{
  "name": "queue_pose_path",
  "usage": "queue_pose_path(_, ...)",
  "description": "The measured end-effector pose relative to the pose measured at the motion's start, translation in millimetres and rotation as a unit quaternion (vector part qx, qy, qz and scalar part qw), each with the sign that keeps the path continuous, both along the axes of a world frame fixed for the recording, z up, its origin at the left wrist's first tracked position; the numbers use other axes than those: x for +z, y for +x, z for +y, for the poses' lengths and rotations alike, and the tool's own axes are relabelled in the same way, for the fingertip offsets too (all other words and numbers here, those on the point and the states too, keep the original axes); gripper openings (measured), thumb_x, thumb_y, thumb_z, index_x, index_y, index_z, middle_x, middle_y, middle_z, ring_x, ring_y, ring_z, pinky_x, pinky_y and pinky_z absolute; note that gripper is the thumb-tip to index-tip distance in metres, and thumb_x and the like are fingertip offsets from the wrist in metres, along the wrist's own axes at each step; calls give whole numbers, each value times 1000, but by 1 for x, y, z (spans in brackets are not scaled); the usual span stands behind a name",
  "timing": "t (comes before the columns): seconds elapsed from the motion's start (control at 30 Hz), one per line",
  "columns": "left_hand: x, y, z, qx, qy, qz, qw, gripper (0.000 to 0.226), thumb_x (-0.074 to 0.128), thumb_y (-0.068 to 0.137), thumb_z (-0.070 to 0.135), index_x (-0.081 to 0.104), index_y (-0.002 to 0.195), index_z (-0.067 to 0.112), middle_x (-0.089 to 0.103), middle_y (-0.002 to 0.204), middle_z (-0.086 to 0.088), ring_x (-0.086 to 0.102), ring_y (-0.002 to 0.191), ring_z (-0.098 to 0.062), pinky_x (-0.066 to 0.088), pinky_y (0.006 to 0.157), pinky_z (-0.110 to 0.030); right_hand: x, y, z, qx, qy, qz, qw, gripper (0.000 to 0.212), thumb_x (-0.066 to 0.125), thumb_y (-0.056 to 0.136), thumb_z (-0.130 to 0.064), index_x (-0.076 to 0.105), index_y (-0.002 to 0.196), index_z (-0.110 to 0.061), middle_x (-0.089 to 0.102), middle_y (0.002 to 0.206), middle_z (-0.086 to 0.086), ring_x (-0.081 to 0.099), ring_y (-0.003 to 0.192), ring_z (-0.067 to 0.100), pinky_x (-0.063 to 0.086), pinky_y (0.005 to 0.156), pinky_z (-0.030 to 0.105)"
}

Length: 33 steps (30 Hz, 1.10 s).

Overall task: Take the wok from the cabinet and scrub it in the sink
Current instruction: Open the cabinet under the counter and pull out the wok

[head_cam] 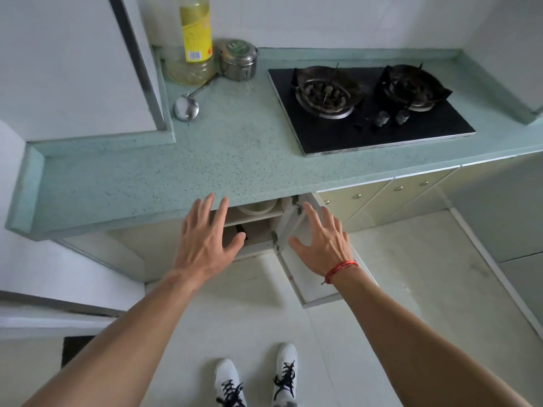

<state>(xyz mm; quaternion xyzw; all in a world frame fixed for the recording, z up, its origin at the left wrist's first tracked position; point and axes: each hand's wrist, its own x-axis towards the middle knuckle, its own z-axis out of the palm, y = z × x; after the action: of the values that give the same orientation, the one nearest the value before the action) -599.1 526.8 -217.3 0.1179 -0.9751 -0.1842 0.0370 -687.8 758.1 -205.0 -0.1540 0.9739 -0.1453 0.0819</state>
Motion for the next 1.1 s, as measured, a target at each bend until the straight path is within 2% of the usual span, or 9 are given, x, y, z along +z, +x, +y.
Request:
queue_pose_path(0.13, -12, 9, 2, 6, -17, -12, 1000, 83, 38, 86, 65, 39, 149, 12, 34, 153, -18, 31, 140, -45, 36, 109, -58, -9, 4, -4, 7, 14, 12, 1000, 80, 49, 81, -61, 17, 150, -36, 29, 149, 8, 33, 131, 32, 35, 104, 49)
queue_pose_path(0.23, -34, 12, 5, 9, -44, -42, 998, 83, 38, 85, 65, 42, 148, 12, 32, 155, -20, 31, 140, -48, 34, 108, -62, -27, 6, -2, 17, 38, -4, 999, 79, 51, 83, -61, 18, 151, -34, 24, 152, 10, 28, 135, 31, 30, 106, 48)
queue_pose_path(0.37, -81, 13, 14, 18, -52, -90, 994, 85, 33, 85, 67, 38, 151, 15, 27, 159, -19, 27, 142, -47, 31, 109, -62, -74, -1, -1, 35, 51, -34, 997, 78, 52, 82, -61, 22, 149, -33, 19, 153, 11, 22, 138, 30, 32, 104, 48)
queue_pose_path(0.6, -186, -13, 33, 54, -40, -134, 989, 83, 38, 84, 65, 42, 149, 14, 32, 156, -18, 30, 141, -45, 37, 104, -57, -189, -35, -2, 75, 52, -85, 992, 80, 50, 84, -58, 14, 151, -32, 20, 154, 10, 27, 137, 30, 35, 104, 48)
queue_pose_path(0.73, -250, -34, 35, 64, -33, -139, 988, 81, 39, 85, 65, 42, 149, 14, 33, 155, -17, 29, 142, -44, 37, 105, -56, -259, -53, -7, 92, 50, -103, 989, 81, 46, 86, -60, 8, 152, -33, 15, 158, 13, 21, 142, 32, 33, 108, 48)
queue_pose_path(0.97, -385, -73, 21, 53, -47, -136, 988, 80, 35, 86, 68, 41, 147, 16, 39, 151, -19, 37, 139, -44, 43, 100, -57, -404, -87, -35, 99, 62, -57, 992, 77, 42, 85, -62, 17, 149, -27, 28, 154, 19, 33, 138, 38, 42, 101, 53)
queue_pose_path(1.1, -460, -103, 4, 64, -45, -155, 985, 81, 23, 87, 72, 35, 150, 24, 34, 156, -15, 33, 142, -41, 44, 102, -55, -485, -108, -56, 90, 62, -71, 992, 81, 41, 88, -64, 5, 153, -31, 13, 160, 16, 21, 144, 38, 35, 109, 52)
